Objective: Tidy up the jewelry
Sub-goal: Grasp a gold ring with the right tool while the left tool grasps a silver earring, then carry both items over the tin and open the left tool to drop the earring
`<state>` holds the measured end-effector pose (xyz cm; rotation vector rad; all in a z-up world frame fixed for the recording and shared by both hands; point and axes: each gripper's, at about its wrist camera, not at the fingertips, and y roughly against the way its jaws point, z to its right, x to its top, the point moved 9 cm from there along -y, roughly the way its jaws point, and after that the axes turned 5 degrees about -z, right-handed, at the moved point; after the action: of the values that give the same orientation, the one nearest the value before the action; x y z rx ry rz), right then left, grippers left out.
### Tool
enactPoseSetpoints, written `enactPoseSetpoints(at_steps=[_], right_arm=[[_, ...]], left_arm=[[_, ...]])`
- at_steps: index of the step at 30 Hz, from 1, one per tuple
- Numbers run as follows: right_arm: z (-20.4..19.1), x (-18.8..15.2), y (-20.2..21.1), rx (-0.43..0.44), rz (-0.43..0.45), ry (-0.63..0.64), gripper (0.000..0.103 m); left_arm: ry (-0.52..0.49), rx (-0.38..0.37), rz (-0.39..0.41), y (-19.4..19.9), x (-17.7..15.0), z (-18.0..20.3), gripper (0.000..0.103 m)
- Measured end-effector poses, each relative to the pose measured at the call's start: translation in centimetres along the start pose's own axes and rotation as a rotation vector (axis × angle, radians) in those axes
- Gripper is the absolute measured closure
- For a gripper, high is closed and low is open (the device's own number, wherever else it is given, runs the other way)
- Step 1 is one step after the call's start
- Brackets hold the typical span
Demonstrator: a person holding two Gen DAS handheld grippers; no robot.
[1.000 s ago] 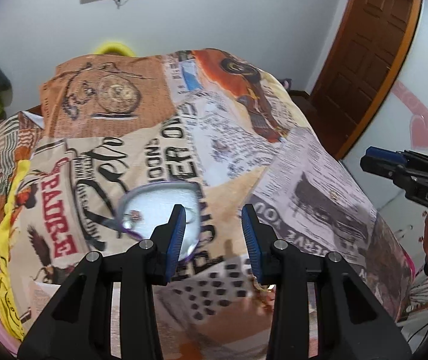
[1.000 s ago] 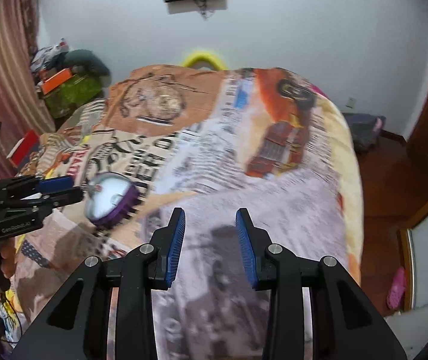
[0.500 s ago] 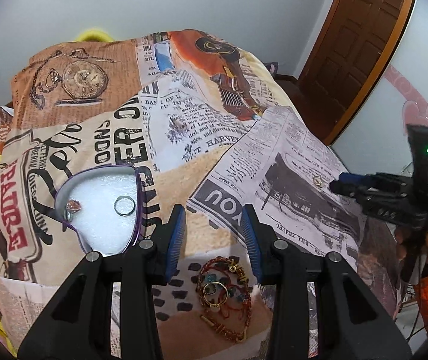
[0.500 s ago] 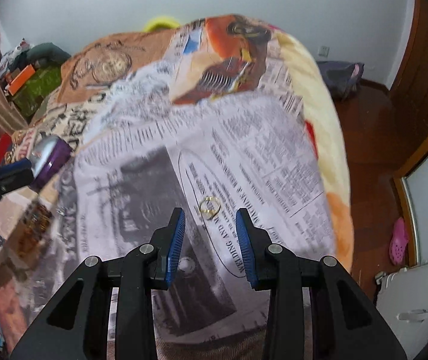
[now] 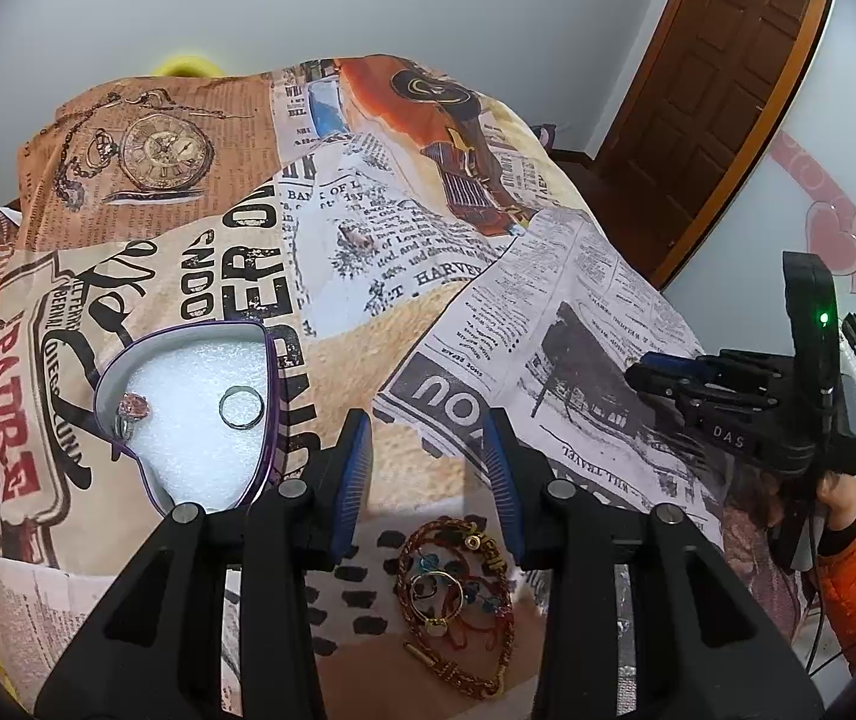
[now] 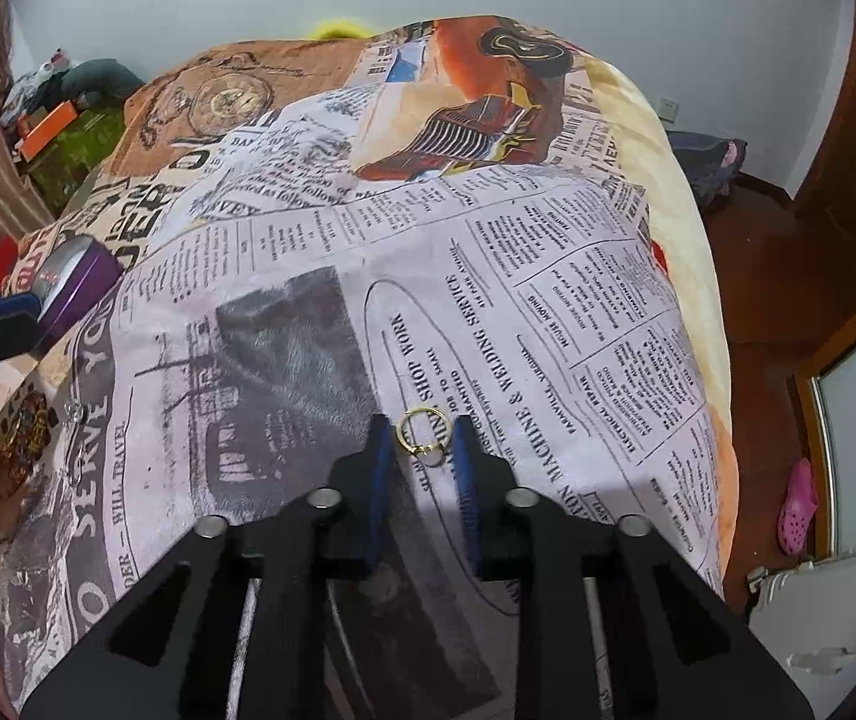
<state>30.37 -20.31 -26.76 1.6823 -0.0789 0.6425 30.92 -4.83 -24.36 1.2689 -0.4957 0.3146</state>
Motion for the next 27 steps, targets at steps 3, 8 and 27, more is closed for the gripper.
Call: enactPoseSetpoints(at_steps=[3,8,27], right_arm=[[0.0,-0.1,0.2,0.001,0.009,-0.004,0.087],[-0.4,-0.3,1.3,0.026,0.024,-0.018,0.087],[-4.5,-0.1,4.7,0.086,0.104,0.051,0.087]], left_arm=[[-0.004,-0.008,0.001,0.0,-0.1,0.2,0.065],[-0.026,-0.034,-0.005,0.4,-0.3,1.4,0.065],[-0.076,-0.027,-0.093,-2.8,-2.1,3.6,0.095]])
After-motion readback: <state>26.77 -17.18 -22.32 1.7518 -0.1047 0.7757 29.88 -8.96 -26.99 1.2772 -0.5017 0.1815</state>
